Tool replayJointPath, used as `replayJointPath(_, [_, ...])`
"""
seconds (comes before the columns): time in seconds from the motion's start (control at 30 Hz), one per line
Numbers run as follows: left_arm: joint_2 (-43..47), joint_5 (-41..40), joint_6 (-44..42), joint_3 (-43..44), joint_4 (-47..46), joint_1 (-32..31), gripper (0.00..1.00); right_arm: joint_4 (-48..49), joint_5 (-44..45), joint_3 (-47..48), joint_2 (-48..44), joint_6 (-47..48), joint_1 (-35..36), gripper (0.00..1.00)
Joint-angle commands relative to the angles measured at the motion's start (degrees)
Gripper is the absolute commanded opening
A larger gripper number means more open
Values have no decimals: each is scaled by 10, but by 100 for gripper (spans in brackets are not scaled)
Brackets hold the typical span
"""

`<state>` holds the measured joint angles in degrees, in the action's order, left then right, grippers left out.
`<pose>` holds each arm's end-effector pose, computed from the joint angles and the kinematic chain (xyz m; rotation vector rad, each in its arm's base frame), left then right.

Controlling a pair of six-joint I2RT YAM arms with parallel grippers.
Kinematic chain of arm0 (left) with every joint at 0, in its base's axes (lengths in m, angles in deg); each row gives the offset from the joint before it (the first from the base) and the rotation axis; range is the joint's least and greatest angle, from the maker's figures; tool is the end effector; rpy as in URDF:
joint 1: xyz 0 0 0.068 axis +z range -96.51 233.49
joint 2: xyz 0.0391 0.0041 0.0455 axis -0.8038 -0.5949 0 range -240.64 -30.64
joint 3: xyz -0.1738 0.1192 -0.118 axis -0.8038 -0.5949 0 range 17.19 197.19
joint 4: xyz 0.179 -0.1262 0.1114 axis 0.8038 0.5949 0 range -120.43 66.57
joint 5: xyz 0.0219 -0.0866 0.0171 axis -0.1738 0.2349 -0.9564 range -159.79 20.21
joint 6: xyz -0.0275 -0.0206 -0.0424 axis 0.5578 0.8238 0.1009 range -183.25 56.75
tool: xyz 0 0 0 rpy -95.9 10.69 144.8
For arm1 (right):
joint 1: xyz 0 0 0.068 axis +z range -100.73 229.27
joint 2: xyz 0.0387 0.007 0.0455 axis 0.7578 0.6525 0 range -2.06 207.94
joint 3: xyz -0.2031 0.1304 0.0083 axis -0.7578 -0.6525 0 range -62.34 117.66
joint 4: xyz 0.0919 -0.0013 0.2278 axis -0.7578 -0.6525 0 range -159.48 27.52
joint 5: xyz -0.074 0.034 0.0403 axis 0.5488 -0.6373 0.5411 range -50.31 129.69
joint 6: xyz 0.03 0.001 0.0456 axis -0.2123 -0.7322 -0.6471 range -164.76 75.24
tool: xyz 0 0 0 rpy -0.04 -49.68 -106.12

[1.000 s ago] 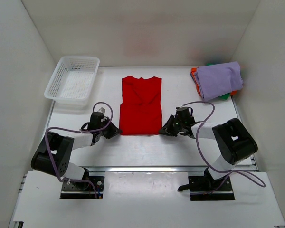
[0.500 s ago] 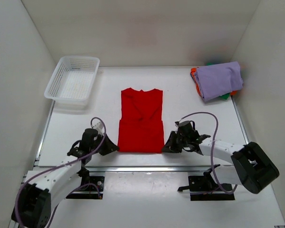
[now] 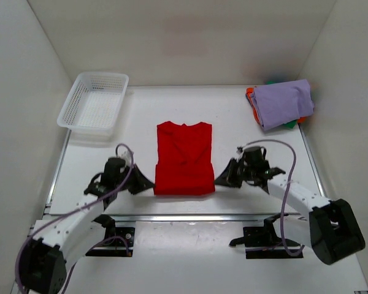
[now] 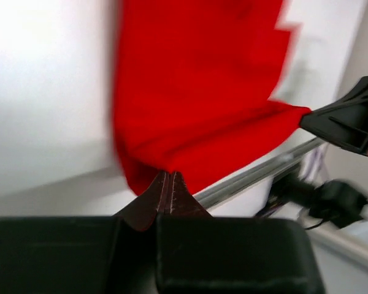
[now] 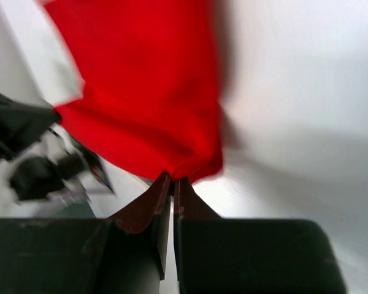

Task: Fold and stack the t-shirts
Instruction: Grab one side of the 2/3 rectangular tshirt with both arms, then fold the long partially folded tshirt into a neat square, then put the neatly folded tshirt into the corner of the board with the right arm

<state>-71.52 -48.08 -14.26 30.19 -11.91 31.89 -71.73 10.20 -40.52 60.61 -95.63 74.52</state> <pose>0.1336 -0.0676 0.1331 -0.4144 2.5276 -0.9897 0.1671 0.0987 0.1342 0.3432 2.6582 1.1500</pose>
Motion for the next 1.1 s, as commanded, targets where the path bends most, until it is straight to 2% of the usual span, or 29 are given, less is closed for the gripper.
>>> replayJointPath(0.0, [-121,-8,-45,161,-64,35,0,6,-69,130,55,67,-91,0])
replayJointPath(0.03, [-146,-4,-57,183,-88,41,0,6,-82,155,75,88,-117,0])
replayJointPath(0.13, [-311,-1,-72,305,-150,81,0,9,-103,307,213,119,-153,0])
replayJointPath(0.17, [-342,-11,-73,326,-177,85,0,12,-110,329,239,125,-164,0])
replayJointPath(0.27, [-485,-20,-75,431,-231,111,0,15,-115,475,405,144,-176,0])
replayJointPath(0.3, [-537,-18,-72,475,-237,116,4,-1,-116,540,435,159,-176,5])
replayJointPath(0.33, [-586,-5,-69,508,-248,127,25,-18,-122,605,488,169,-182,17])
replayJointPath(0.37, [-603,3,-51,521,-266,140,41,-30,-122,660,535,174,-184,23])
replayJointPath(0.43, [-650,29,-25,556,-296,154,40,-77,-102,720,576,204,-182,41])
replayJointPath(0.5, [-669,44,-13,570,-307,157,41,-101,-69,747,592,223,-173,50])
replayJointPath(0.63, [-637,50,-12,538,-313,150,41,-70,-70,682,577,234,-164,62])
replayJointPath(0.77, [-548,63,0,445,-327,155,41,-49,-59,612,561,231,-157,64])
replayJointPath(0.97, [-376,50,21,304,-319,169,40,-62,-64,600,608,225,-99,64])
replayJointPath(1.07, [-310,36,23,269,-296,177,40,-94,-69,629,635,231,-79,61])
